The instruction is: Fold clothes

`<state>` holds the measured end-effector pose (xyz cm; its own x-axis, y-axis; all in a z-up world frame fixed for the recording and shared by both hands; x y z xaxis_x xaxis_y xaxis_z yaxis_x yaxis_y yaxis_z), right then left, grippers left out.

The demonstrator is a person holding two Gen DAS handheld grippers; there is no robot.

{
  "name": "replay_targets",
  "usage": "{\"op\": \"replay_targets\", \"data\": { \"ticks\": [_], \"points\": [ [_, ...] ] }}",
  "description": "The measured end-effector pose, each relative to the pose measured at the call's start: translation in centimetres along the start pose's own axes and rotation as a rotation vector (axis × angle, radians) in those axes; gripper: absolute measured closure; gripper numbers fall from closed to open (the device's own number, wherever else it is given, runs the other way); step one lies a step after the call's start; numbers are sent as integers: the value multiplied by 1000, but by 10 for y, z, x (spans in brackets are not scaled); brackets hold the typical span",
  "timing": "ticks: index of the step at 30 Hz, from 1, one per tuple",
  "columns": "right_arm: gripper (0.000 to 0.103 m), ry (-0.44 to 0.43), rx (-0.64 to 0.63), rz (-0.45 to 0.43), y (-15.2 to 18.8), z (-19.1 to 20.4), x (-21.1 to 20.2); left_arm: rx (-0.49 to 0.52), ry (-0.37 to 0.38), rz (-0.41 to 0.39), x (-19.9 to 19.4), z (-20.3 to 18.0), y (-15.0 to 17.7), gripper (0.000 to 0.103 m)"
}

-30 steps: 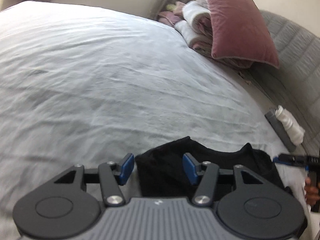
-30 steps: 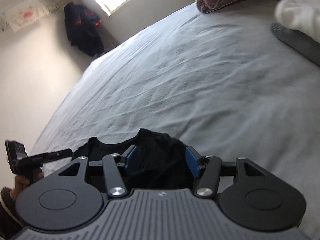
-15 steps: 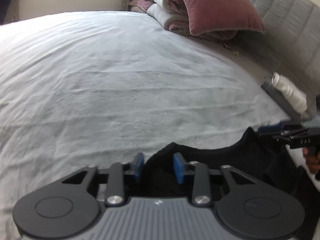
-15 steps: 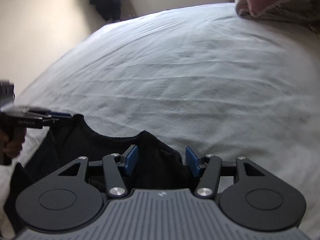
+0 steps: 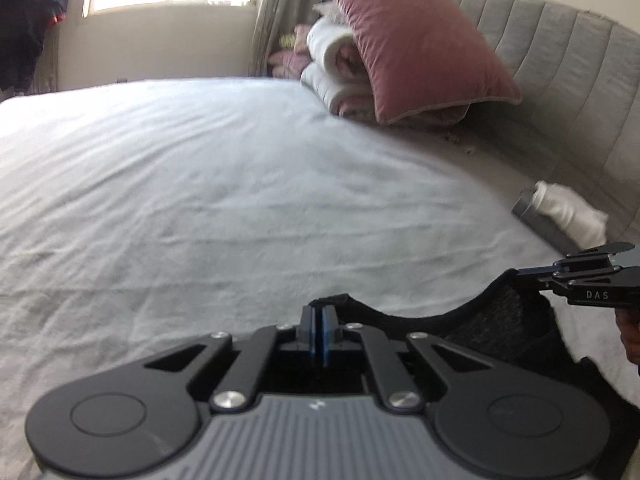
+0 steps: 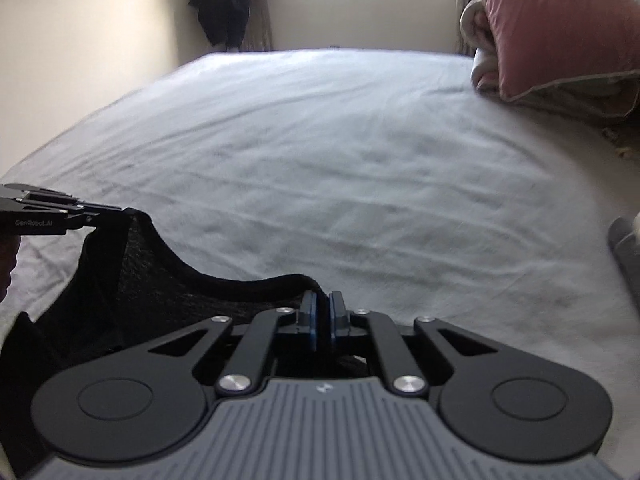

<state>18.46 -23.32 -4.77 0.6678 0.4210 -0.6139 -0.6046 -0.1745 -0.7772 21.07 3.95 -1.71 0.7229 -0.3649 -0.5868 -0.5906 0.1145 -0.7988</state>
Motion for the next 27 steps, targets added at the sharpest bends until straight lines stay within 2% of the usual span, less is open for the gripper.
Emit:
{"op": "replay_targets", "data": {
  "ticks": [8,15,21,27],
  "points": [
    [96,16,-60,-94,-5,26,-55,-1,42,-96,-64,-15,7,100],
    [96,16,-114,-129,23,53,-96,35,88,-124,-114,-30,44,100],
    [96,11,-113,-135,60,69,-118,54,142,-99,-141,-42,88,100],
    [96,-7,-88,-72,107,73,-116,82,182,-12,-138,-48,138,100]
  ]
}}
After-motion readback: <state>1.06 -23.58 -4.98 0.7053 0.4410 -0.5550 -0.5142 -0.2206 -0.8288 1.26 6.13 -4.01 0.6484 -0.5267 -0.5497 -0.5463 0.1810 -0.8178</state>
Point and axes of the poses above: each gripper's, at about its wrist camera, not at the fingertips, and x roughly the way its jaws point, z to its left, y to its underside, the point moved 6 cm from there along x, roughly the way its jaws point, and after that the axes turned 4 degrees about -y, right-handed, at the moved point
